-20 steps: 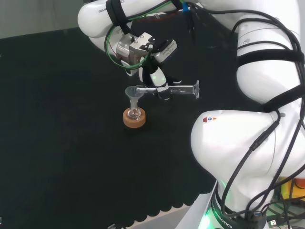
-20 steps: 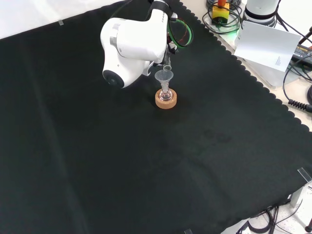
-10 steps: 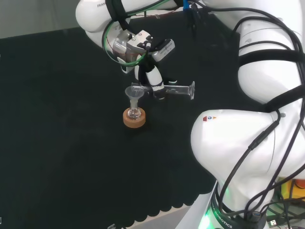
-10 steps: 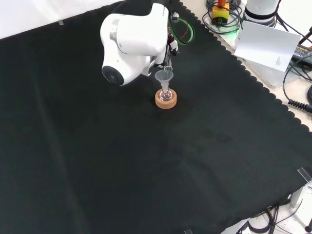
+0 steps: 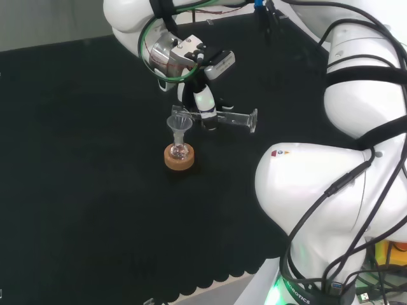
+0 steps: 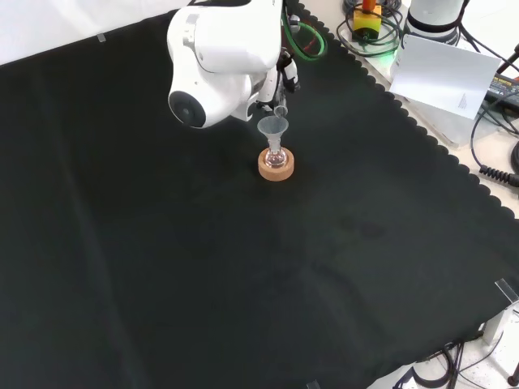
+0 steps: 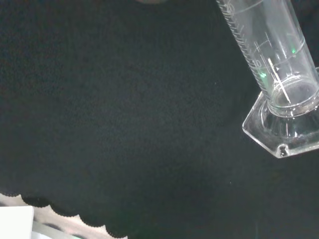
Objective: Pour the water from the graduated cylinder into the round-bottom flask.
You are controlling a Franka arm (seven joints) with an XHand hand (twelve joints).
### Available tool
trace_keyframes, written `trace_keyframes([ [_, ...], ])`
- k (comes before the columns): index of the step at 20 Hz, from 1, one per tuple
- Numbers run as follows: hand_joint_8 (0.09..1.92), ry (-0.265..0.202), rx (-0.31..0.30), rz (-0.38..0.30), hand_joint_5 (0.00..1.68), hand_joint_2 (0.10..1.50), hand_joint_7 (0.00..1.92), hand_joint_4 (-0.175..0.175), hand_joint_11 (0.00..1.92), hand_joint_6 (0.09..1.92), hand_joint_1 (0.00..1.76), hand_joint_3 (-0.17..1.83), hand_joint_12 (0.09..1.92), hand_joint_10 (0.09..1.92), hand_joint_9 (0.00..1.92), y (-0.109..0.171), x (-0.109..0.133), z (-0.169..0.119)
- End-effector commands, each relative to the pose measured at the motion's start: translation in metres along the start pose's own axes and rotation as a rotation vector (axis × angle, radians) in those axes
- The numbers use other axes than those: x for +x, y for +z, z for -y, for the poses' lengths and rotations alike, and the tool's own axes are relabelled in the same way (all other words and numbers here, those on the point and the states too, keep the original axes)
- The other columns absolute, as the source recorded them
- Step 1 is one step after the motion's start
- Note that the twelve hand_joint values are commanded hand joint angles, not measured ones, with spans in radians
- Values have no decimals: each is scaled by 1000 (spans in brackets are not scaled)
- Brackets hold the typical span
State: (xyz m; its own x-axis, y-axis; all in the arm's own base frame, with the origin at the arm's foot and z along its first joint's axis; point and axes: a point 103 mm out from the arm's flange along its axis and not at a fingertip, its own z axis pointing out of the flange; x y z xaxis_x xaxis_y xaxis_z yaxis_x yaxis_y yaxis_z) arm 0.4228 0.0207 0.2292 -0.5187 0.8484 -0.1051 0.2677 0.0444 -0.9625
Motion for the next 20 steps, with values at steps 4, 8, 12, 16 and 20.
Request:
trace_keyframes([
  [4, 259, -74, -204, -81, 993, 1120, 1316, -147, 1391, 997, 1141, -6, 664, 87, 1513, 9, -15, 7],
  [8, 257, -111, -353, -123, 993, 1120, 1318, -146, 1399, 997, 1141, -6, 667, 87, 1514, 15, -24, 11],
  [12, 255, -131, -470, -167, 992, 1121, 1319, -145, 1403, 999, 1140, -5, 667, 87, 1514, 24, -39, 12],
  [16, 253, -158, -586, -209, 990, 1121, 1320, -146, 1408, 1001, 1140, -5, 667, 87, 1514, 30, -53, 12],
  [20, 251, -168, -667, -238, 989, 1122, 1321, -145, 1410, 1002, 1140, -5, 667, 87, 1515, 33, -65, 12],
])
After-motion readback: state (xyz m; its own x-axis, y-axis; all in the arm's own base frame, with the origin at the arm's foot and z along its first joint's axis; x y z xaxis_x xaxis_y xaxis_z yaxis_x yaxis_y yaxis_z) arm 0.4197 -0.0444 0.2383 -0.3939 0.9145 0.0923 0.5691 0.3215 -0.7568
